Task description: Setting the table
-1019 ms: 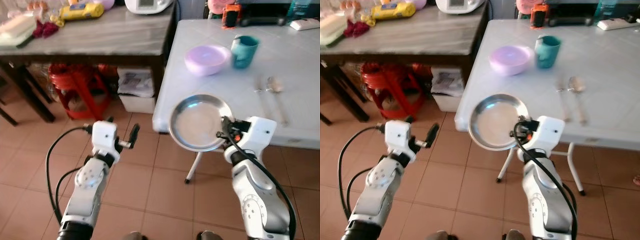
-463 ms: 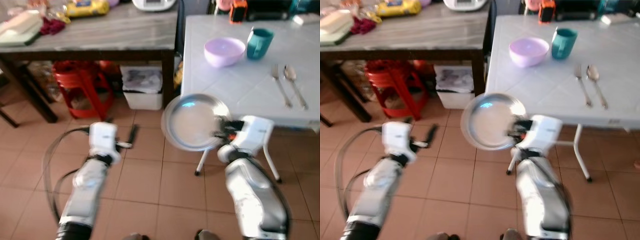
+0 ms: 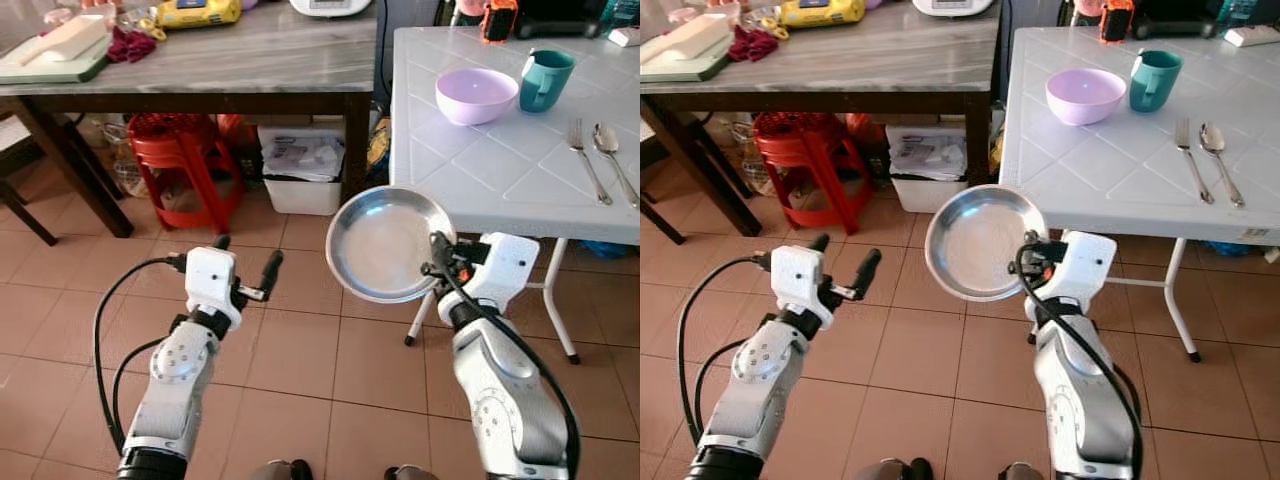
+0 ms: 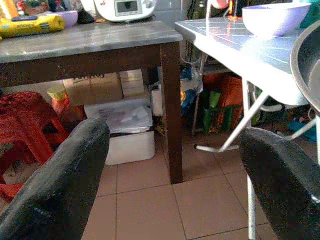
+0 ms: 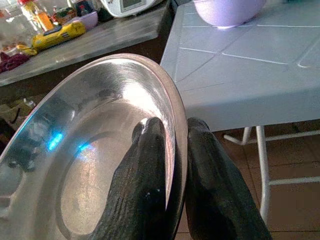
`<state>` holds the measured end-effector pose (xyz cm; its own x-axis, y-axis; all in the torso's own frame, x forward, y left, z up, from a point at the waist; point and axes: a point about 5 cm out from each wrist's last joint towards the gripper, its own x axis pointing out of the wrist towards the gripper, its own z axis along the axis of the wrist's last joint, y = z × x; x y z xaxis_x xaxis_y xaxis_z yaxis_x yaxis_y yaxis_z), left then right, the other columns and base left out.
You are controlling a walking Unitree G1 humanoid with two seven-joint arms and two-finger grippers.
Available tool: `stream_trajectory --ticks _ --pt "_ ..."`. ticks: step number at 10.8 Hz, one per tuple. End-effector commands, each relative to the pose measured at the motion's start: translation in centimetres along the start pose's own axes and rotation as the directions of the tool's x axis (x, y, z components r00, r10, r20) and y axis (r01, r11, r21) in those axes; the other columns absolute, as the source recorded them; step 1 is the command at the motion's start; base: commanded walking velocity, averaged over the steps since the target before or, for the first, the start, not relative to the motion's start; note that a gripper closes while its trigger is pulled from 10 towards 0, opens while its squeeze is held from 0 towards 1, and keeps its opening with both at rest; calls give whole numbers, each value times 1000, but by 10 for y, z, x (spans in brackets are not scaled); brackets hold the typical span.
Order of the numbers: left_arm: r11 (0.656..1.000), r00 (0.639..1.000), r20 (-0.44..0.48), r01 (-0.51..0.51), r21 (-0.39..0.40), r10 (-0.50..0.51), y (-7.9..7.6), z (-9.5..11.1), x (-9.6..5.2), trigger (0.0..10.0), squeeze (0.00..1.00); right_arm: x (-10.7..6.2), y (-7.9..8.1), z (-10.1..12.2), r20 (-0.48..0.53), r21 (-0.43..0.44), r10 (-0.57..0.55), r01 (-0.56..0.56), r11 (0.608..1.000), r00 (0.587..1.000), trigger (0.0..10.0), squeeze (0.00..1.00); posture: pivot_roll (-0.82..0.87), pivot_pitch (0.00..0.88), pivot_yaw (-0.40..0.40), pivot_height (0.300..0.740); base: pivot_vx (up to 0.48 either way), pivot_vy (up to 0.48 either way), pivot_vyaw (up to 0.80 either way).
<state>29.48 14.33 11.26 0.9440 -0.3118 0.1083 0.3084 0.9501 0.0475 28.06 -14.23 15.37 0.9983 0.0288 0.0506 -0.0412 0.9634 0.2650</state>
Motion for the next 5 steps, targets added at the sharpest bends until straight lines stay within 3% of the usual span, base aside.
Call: stream_trajectory --ticks 1,4,5 --pt "1000 1000 16 3 4 -3 3 4 -1 10000 0 0 2 3 19 0 4 -4 1000 1000 10000 0 -57 139 104 740 0 0 0" --pt "1000 1000 19 19 1 -19 2 6 0 10000 0 0 4 2 25 -2 5 -5 1000 1000 10000 0 -54 135 110 740 0 0 0" --pt "1000 999 21 25 -1 -24 1 6 0 10000 0 -1 3 2 28 -1 7 -7 1000 1000 10000 0 -54 135 112 740 247 0 0"
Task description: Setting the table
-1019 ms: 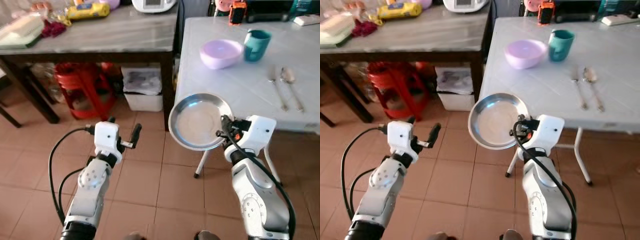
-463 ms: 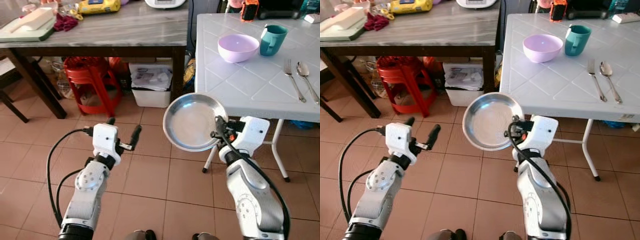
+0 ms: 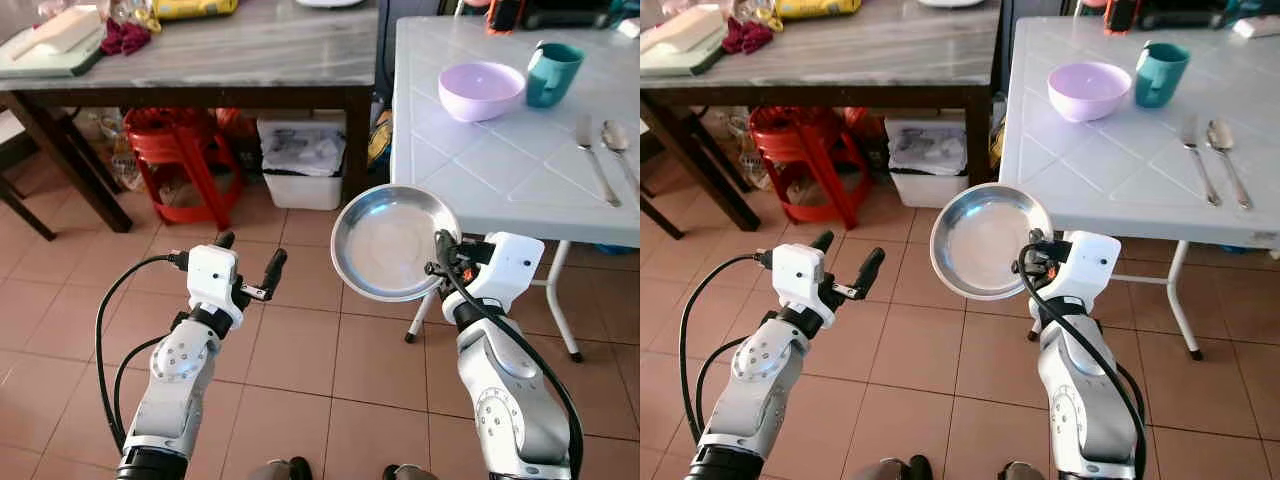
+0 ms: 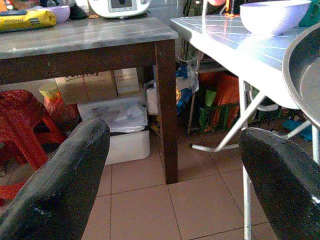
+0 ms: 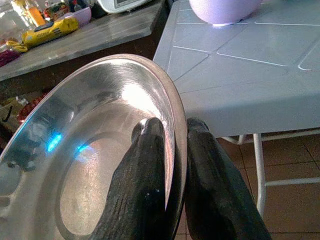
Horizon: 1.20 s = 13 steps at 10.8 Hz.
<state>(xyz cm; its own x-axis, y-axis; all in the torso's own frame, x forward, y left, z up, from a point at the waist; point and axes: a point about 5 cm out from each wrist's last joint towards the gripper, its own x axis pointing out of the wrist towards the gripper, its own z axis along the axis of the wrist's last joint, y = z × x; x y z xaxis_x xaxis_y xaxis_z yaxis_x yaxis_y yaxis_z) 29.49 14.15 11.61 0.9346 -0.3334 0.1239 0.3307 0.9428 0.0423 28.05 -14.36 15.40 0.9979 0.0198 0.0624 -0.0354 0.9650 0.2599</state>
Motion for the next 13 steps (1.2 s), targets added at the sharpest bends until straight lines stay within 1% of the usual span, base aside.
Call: stream_trajectory --ticks 1,4,7,9,13 --pt "1000 1000 4 8 3 -8 2 2 -1 10000 0 -2 2 2 15 -1 12 -12 1000 1000 10000 0 -56 135 113 740 277 0 0" --pt "1000 1000 1 15 0 -15 0 1 -1 10000 0 -3 1 2 17 -6 14 -14 1000 1000 10000 0 -60 137 113 740 284 0 0" --pt "1000 1000 -4 20 -1 -20 -1 0 -2 10000 0 -5 1 2 19 -7 17 -17 1000 1000 10000 0 -59 138 110 740 287 0 642" --pt "1000 1000 -3 19 -4 -19 -3 0 -2 10000 0 -6 -1 1 11 -16 19 -18 1000 1000 10000 0 -59 137 106 740 285 0 722" --pt "1000 1000 -2 8 5 -8 0 0 -1 10000 0 -8 0 0 6 -7 39 -39 999 999 10000 0 -62 131 97 740 304 0 0"
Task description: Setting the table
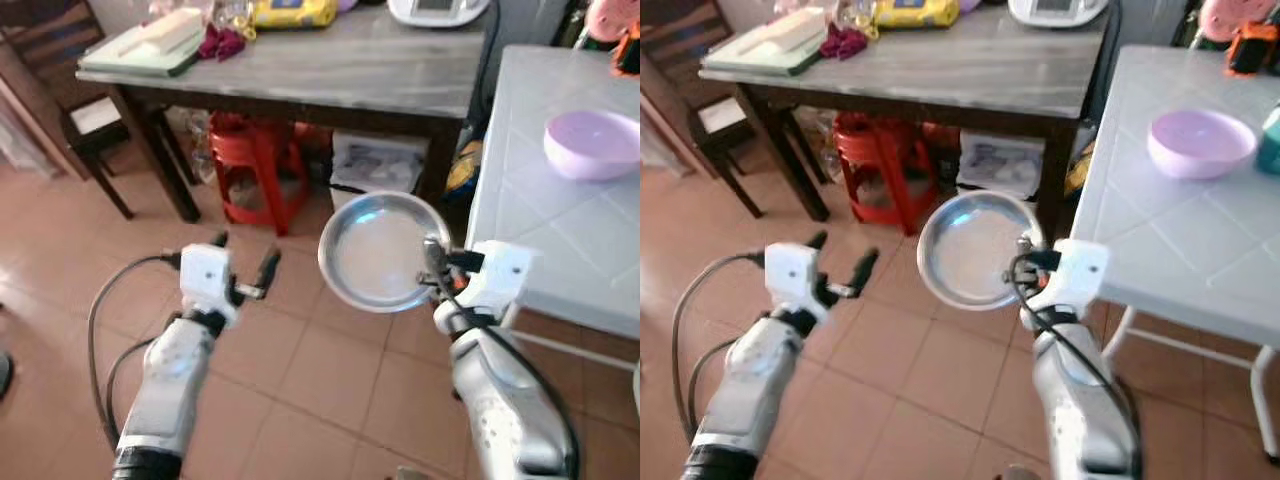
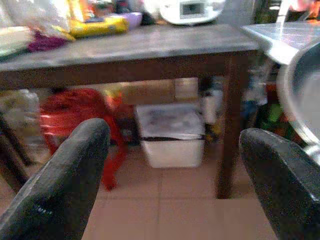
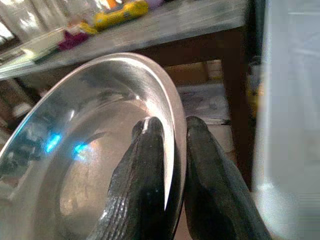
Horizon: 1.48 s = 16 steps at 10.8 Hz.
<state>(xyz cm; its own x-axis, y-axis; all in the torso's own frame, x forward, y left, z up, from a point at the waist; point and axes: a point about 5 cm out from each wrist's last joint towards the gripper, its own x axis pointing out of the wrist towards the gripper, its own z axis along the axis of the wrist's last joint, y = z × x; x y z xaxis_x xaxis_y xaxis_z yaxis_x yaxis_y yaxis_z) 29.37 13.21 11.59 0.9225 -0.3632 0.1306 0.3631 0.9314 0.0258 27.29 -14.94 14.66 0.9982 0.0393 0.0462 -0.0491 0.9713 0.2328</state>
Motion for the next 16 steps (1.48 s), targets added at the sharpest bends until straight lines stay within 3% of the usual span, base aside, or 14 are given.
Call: stream_trajectory --ticks 1,11,16 --pt "1000 1000 -6 -16 25 16 8 0 -4 10000 0 1 8 6 28 20 31 -31 999 999 10000 0 -62 130 97 740 450 0 0" --pt "998 998 -23 -50 43 51 12 -3 -3 10000 0 -2 9 2 17 34 31 -32 999 999 10000 0 -61 133 106 740 445 0 0" --pt "998 997 -44 -63 26 64 11 -6 -2 10000 0 -3 8 1 14 50 17 -17 999 1000 10000 0 -62 133 110 740 0 0 0"
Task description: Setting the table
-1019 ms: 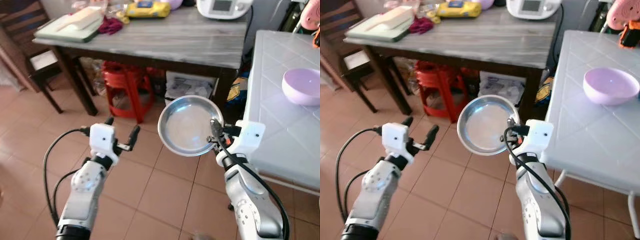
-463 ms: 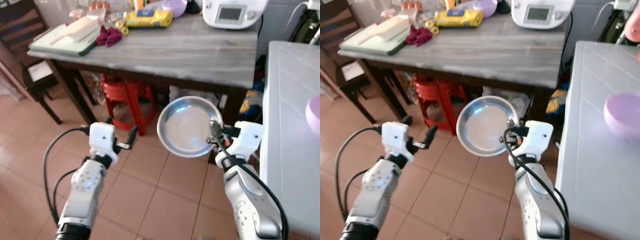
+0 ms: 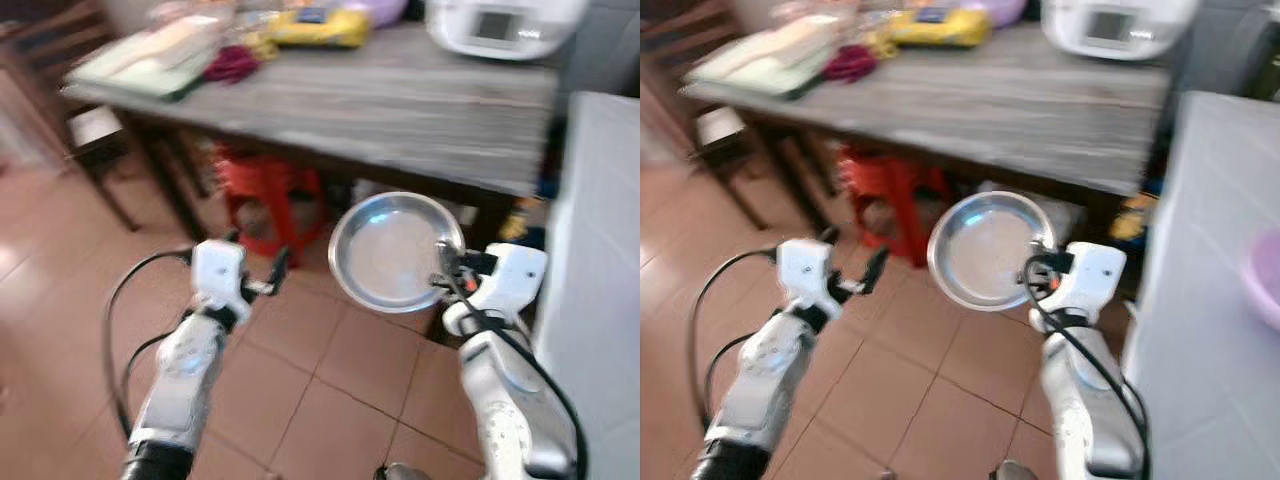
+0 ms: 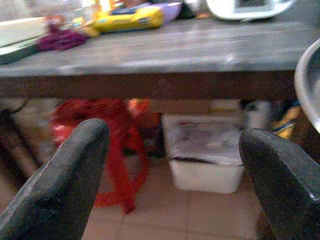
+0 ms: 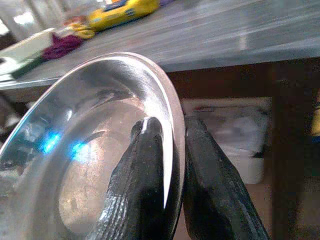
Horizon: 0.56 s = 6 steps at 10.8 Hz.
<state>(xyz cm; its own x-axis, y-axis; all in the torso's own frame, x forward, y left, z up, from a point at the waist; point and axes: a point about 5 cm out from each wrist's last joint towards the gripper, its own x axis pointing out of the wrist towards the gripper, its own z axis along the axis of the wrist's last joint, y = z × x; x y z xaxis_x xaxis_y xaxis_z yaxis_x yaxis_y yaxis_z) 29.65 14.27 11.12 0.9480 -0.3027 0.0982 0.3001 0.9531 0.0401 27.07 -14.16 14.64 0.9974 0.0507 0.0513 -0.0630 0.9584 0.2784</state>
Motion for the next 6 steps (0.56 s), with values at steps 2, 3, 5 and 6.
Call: stream_trajectory --ticks 2,3,5,6 --pt "1000 1000 -11 4 3 -4 -1 -1 0 10000 0 -1 0 2 6 4 0 0 1000 1000 10000 0 -65 135 111 740 0 392 -519" --pt "1000 1000 -11 5 3 -5 -1 -1 0 10000 0 -1 0 2 5 5 -1 1 1000 1000 10000 0 -65 136 111 740 0 435 -500" --pt "1000 1000 -12 4 0 -4 -1 -2 0 10000 0 -1 0 1 3 7 -5 5 1000 1000 10000 0 -66 136 111 740 0 471 -537" --pt "1000 1000 -11 3 0 -3 -1 -2 0 10000 0 -1 0 2 4 9 -7 7 1000 1000 10000 0 -67 136 114 740 0 469 -738"
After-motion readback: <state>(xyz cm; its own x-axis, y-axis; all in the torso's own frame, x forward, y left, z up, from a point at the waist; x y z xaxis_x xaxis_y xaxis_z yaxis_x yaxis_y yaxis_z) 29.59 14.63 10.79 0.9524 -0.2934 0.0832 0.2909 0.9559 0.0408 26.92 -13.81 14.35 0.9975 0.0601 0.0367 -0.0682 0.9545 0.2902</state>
